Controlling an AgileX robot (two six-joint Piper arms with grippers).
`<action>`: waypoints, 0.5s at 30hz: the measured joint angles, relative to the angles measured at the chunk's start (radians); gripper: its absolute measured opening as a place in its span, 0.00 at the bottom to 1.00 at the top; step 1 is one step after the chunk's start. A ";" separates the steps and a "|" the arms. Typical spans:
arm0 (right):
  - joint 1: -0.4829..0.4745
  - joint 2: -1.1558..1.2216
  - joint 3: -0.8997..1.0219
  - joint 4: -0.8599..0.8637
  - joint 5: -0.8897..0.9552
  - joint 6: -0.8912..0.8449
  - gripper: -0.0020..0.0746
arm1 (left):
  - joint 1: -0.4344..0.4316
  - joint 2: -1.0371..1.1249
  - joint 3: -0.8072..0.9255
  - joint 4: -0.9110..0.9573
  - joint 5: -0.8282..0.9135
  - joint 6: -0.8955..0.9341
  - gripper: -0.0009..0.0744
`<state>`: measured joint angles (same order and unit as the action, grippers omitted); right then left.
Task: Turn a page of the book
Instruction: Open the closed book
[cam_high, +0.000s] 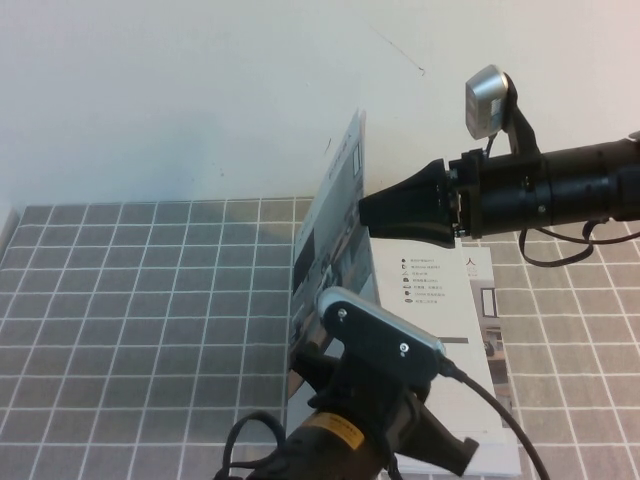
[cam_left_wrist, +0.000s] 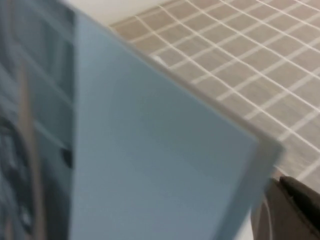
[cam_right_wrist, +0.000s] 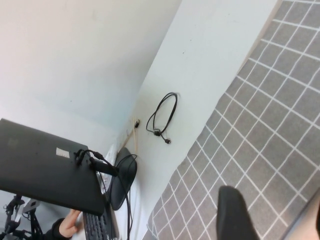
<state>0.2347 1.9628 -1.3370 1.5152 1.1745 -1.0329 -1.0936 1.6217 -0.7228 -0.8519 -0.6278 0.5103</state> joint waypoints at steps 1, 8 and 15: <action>0.002 0.000 0.000 0.000 0.000 -0.002 0.47 | 0.000 0.000 -0.004 -0.030 -0.020 0.027 0.01; 0.002 0.000 -0.005 -0.001 0.000 -0.013 0.47 | 0.000 0.000 -0.009 -0.171 -0.150 0.097 0.01; 0.002 -0.011 -0.091 -0.082 0.000 0.000 0.47 | 0.000 0.000 -0.011 -0.238 -0.209 0.144 0.01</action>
<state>0.2364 1.9516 -1.4278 1.4333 1.1745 -1.0332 -1.0936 1.6216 -0.7337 -1.0898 -0.8364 0.6541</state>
